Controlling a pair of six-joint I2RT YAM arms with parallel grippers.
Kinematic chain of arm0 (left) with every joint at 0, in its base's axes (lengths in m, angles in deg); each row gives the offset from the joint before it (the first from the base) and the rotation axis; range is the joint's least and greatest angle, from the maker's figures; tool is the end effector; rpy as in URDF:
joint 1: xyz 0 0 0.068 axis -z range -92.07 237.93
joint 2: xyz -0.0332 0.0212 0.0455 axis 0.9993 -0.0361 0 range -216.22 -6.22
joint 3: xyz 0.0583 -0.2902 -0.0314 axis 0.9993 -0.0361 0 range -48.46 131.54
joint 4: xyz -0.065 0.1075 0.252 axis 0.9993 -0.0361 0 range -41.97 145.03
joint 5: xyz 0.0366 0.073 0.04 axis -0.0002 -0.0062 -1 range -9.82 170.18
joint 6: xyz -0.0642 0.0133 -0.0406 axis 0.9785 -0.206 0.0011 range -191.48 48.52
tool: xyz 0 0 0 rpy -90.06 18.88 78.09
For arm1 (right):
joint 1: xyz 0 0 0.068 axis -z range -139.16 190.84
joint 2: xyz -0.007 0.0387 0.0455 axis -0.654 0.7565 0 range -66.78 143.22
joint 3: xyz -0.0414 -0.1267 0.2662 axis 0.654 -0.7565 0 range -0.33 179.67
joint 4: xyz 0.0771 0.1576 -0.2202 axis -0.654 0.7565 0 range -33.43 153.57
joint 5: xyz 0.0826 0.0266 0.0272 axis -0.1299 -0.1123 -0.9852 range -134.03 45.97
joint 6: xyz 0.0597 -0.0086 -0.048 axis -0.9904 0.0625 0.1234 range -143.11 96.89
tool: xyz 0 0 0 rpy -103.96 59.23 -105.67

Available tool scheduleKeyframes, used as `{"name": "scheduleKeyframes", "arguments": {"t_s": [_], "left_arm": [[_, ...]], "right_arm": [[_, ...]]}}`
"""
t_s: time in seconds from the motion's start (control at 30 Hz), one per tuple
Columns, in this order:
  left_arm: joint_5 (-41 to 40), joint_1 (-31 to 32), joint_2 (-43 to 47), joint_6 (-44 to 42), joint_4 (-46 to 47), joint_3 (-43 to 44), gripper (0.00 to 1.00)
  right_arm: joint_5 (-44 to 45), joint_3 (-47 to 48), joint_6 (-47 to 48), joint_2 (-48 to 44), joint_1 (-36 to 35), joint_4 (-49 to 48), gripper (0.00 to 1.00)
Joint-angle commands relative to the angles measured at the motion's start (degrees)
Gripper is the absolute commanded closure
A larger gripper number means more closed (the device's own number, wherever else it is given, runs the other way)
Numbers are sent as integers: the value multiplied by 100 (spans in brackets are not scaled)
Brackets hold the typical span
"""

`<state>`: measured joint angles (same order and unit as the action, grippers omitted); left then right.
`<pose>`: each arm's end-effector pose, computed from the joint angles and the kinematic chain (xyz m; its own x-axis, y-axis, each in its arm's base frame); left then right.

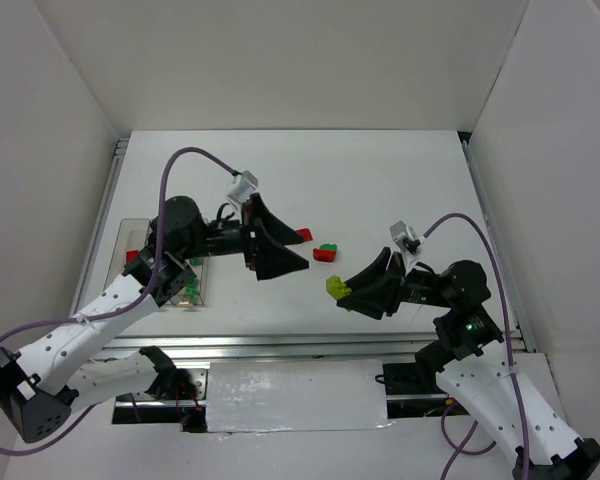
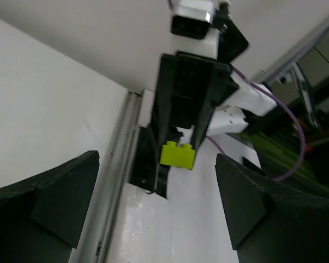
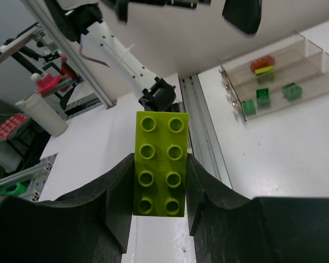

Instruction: Sort the legos into containers by color

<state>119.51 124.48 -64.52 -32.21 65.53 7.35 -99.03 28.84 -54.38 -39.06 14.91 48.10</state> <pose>0.1842 -0.1882 0.4255 -0.5240 -0.2209 -0.8226 0.8179 0.1392 -0.5583 0.1009 0.1088 0.3342 -0.3745 0.1489 -0.9152 -0.9150 0.1001 0.3907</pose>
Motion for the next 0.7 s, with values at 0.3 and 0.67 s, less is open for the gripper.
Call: {"name": "scheduleKeyframes", "arguments": {"t_s": [0.3, 0.67], "left_arm": [[-66, 1538, -691, -297, 576, 351, 5], [-329, 1767, -797, -507, 391, 633, 27]], "right_arm": [[-178, 36, -204, -197, 18, -1201, 100], [-177, 19, -126, 84, 18, -1122, 100]]}}
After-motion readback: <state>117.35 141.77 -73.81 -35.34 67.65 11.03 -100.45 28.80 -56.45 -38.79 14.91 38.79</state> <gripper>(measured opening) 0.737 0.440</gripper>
